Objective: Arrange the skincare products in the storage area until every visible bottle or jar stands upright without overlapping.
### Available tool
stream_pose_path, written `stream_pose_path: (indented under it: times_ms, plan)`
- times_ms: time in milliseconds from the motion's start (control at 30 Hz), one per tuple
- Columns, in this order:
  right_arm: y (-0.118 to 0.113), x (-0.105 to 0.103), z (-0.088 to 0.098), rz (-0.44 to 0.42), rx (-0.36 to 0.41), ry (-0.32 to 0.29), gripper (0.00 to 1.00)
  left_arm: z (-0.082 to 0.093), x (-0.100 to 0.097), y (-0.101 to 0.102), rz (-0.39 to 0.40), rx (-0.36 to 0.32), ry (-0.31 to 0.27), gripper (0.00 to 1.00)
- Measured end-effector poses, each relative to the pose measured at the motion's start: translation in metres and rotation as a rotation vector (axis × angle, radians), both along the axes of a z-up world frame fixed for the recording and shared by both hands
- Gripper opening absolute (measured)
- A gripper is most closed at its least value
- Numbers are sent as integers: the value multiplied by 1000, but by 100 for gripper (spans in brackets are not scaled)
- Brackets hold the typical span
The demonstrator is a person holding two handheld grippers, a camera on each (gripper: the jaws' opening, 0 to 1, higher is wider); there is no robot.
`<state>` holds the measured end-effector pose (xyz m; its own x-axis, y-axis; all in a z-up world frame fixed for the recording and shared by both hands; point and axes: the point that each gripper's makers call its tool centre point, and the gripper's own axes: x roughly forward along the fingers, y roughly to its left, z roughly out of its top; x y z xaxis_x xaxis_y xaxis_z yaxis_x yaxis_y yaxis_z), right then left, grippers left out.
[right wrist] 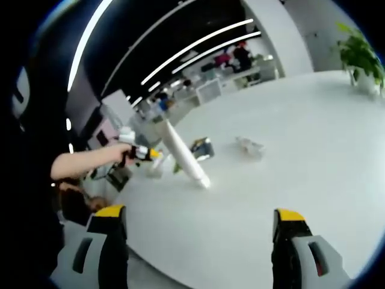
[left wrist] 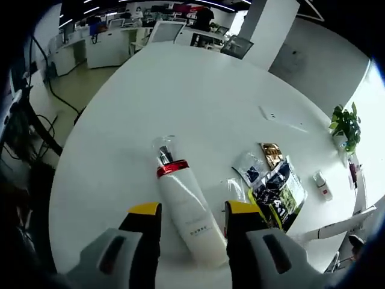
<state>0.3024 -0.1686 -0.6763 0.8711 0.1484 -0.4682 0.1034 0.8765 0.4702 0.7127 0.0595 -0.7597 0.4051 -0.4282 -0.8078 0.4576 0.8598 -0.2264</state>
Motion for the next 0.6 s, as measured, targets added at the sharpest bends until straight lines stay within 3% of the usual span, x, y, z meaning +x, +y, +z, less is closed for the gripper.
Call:
stream_pose_path:
  times_ms: [167,400,600]
  plan:
    - [-1,1,-1,-6,5,-2,99,-7,1,-2,-4,29,7,40]
    - [-1,1,-3,-6,9,0,99,-19,2,-1,-31,90,20,33]
    - [0,0,-5,-7,11,7,99,-23,8,-4,-42,106,22,35]
